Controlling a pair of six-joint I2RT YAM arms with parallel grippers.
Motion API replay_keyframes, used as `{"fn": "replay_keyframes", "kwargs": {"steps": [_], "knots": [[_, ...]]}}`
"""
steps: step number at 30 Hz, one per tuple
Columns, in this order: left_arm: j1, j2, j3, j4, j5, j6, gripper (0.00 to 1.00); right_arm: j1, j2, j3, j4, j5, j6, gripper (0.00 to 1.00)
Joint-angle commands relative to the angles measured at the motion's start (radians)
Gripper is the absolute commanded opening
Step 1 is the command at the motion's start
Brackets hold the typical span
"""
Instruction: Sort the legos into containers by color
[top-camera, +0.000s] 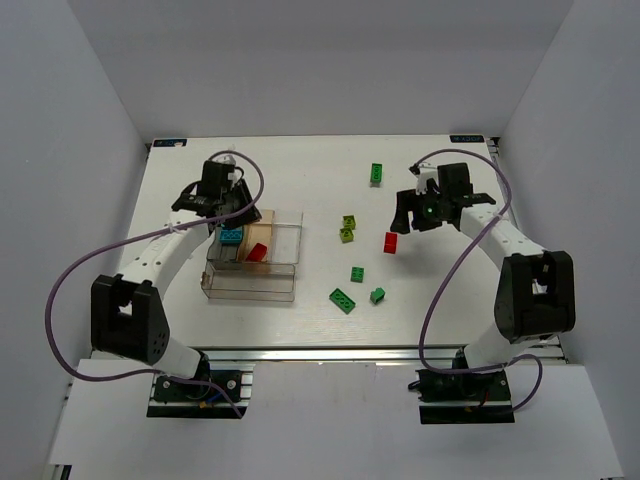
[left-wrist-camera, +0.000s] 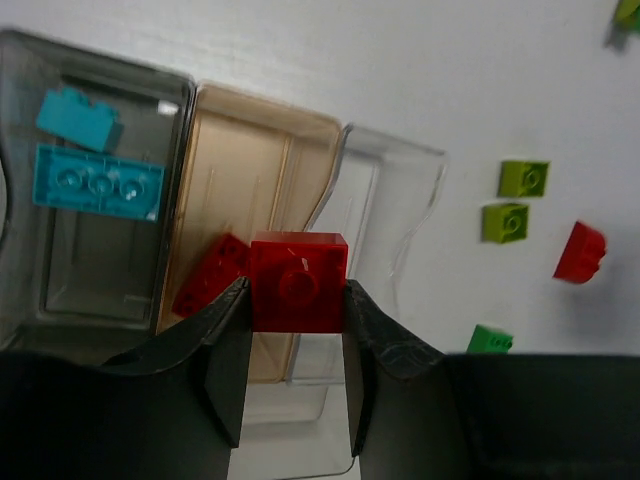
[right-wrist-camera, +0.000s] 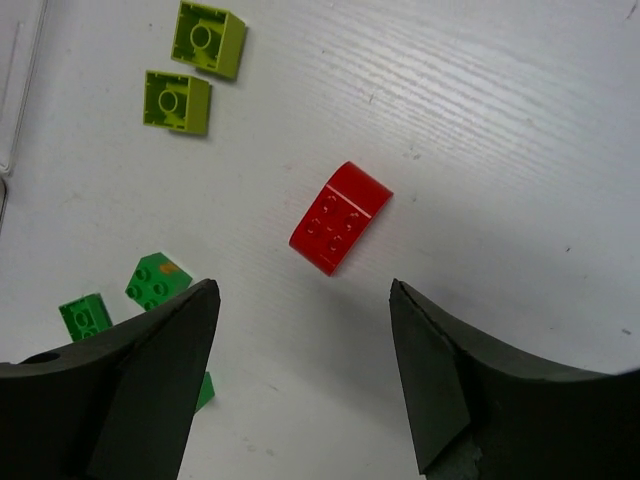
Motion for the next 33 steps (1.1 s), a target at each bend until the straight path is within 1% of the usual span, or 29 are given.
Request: {"fn": "replay_keyframes", "kwargs": {"steps": [1,2,4,7,8,9,12,13,15,16,18,19,20,23,24,27,28,29,33], "knots": [[-0.006,-0.031,-0.048,-0.018,0.059,-0.006,0.04,-0.007,0.028,0.082,-0.016,0.027,0.006,0.75],[-0.006,-0.025,-0.054,-0.019,0.059,-0.005,0.07,-0.007,0.045,0.093,-0.018,0.026,0.011,0.76],[-0.015,0.001,-0.076,-0.016,0.055,0.0,0.1,-0.006,0.062,0.113,-0.019,0.02,0.029,0.76],[-0.015,0.026,-0.099,0.005,0.036,0.006,0.28,-0.006,0.088,0.131,-0.021,0.015,0.04,0.78],[-0.015,0.041,-0.102,0.01,0.035,0.009,0.39,-0.004,0.094,0.133,-0.018,0.018,0.04,0.79],[-0.024,0.05,-0.097,0.015,0.036,0.009,0.45,-0.004,0.097,0.134,-0.016,0.023,0.04,0.8],[-0.025,0.084,-0.065,0.012,0.036,0.017,0.62,-0.004,0.123,0.139,-0.004,0.044,0.031,0.82],[-0.025,0.09,-0.039,0.002,0.029,0.023,0.64,-0.006,0.134,0.145,-0.004,0.063,0.031,0.83],[-0.034,0.106,-0.016,-0.01,0.023,0.032,0.68,-0.003,0.189,0.186,-0.03,0.073,0.044,0.84],[-0.034,0.106,0.008,-0.022,0.013,0.035,0.68,-0.001,0.232,0.218,-0.053,0.083,0.047,0.84],[-0.034,0.095,0.03,-0.037,0.009,0.044,0.68,0.0,0.265,0.246,-0.075,0.084,0.078,0.84],[-0.034,0.087,0.048,-0.056,0.009,0.046,0.68,0.006,0.283,0.254,-0.078,0.086,0.083,0.83],[-0.034,0.078,0.056,-0.065,-0.035,0.049,0.68,0.009,0.286,0.257,-0.072,0.087,0.093,0.82],[-0.034,0.006,0.058,-0.084,-0.057,0.047,0.68,0.035,0.288,0.24,-0.065,0.104,0.112,0.78],[-0.034,-0.046,0.048,-0.079,-0.06,0.038,0.68,0.043,0.285,0.232,-0.065,0.113,0.115,0.77],[-0.034,-0.135,-0.014,-0.062,-0.07,0.006,0.69,0.074,0.291,0.215,-0.074,0.181,0.158,0.74],[-0.034,-0.196,-0.037,-0.059,-0.071,-0.005,0.69,0.083,0.303,0.217,-0.087,0.211,0.173,0.74],[-0.034,-0.228,-0.08,-0.059,-0.073,-0.016,0.7,0.091,0.309,0.22,-0.097,0.224,0.185,0.74],[-0.034,-0.359,-0.172,-0.067,-0.071,-0.071,0.7,0.121,0.323,0.206,-0.108,0.279,0.235,0.74]]}}
